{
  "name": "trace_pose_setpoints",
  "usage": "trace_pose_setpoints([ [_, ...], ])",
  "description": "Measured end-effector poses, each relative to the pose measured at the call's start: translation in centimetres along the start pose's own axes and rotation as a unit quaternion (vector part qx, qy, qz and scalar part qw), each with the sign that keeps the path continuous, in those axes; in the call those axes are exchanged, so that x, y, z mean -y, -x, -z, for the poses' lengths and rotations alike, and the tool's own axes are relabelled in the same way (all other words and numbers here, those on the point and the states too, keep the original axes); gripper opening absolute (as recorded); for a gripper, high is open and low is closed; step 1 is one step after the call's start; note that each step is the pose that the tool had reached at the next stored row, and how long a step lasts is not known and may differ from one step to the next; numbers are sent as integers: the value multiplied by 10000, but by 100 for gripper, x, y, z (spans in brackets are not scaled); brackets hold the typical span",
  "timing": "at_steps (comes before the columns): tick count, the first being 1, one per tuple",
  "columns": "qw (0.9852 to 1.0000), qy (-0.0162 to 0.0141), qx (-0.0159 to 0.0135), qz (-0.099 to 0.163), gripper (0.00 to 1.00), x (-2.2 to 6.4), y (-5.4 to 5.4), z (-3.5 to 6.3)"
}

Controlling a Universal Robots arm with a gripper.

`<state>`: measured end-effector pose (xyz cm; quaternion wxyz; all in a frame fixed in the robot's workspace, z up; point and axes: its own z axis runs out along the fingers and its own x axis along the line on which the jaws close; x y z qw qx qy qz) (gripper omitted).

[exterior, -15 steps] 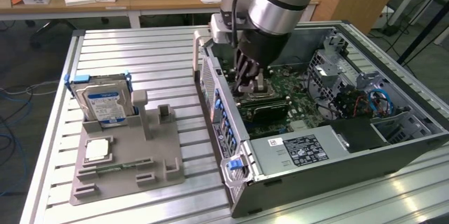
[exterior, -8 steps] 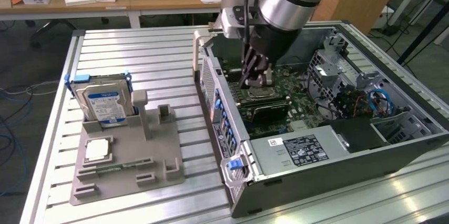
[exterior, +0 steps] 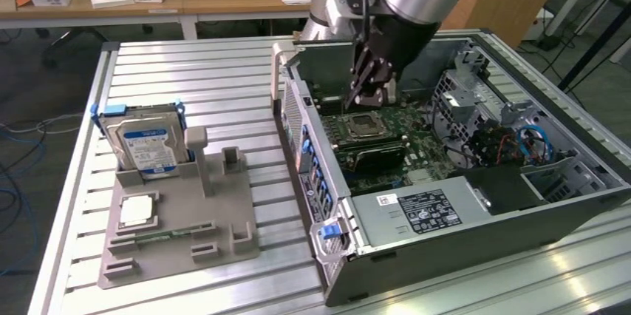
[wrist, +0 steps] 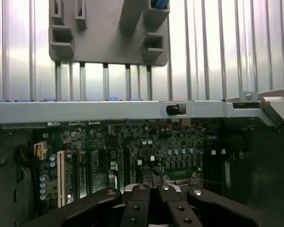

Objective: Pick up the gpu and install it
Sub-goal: 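Press down on the gpu until it lock into place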

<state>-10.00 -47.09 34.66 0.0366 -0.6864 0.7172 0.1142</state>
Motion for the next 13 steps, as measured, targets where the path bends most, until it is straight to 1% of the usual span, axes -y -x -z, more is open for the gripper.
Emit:
trace_pose_setpoints([
  [2,10000,1,27,4,11,0,14,65],
  [9,10000,2,26,7,11,-1,15,70],
  [11,10000,10,22,44,11,-1,15,70],
  [13,10000,10,22,44,11,-1,15,70],
])
